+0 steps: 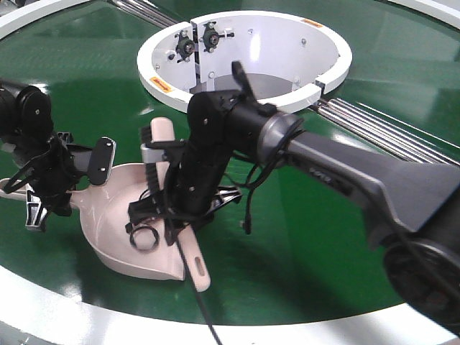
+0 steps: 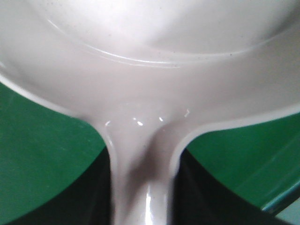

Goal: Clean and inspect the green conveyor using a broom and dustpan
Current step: 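Carry the brush back to its spot with the right gripper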

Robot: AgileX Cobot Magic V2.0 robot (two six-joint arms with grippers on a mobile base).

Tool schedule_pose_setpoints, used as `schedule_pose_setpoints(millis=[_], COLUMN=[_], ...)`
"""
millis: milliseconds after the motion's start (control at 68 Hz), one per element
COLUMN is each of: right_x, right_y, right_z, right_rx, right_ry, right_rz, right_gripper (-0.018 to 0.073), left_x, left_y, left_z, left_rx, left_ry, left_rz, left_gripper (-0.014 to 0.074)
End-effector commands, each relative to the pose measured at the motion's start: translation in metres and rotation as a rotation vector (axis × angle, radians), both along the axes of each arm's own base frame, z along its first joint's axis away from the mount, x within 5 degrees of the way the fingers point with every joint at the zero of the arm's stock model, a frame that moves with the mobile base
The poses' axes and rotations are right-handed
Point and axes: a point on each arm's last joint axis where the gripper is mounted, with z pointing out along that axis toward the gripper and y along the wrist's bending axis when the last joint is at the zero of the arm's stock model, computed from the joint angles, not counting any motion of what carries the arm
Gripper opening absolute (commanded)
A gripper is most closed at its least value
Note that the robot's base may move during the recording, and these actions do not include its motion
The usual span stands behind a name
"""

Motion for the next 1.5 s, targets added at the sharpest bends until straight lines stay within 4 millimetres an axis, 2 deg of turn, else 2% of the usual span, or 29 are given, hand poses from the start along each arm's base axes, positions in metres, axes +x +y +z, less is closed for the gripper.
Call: schedule_pose_setpoints(millis=[0,162,485,691,970,1132,1323,1485], right_x=[-0.005,-0.006,-0.007,0.001,0.010,0.014,0.013,0.014], right_y=[-0.027,-0.064,-0.168,-0.219,-0.260,-0.270,-0.279,-0.282], right_z=[0.043,0.043,0.042,0.042,0.037,0.027,-0.002,-0.015], right_rx=[-0.005,-0.045,-0.217,-0.241,-0.348,-0.366,-0.390,-0.396], right_ry=[-0.048,-0.027,-0.032,-0.020,-0.037,-0.011,0.083,0.125], right_rz=[-0.003,-0.034,-0.171,-0.266,-0.293,-0.286,-0.263,-0.255], right_gripper=[0.0006,0.0006,0.0006,0.0006,0.0008,0.0008,0.0010,0.0032], left_x=[0.000,0.000,0.000,0.000,0.000,0.000,0.000,0.000], left_y=[-0.004,-0.004,-0.004,-0.004,-0.004,-0.004,-0.004,-0.004], left_z=[0.025,0.025,0.025,0.025,0.025,0.025,0.025,0.025], left_rx=[-0.033,-0.033,-0.033,-0.033,-0.033,-0.033,-0.033,-0.033], left_ry=[-0.090,-0.090,-0.090,-0.090,-0.090,-0.090,-0.090,-0.091], left_rz=[0.009,0.009,0.009,0.009,0.009,0.009,0.009,0.009], left_gripper=[0.0076,0.0076,0.0076,0.0076,0.0076,0.0076,0.0076,0.0076])
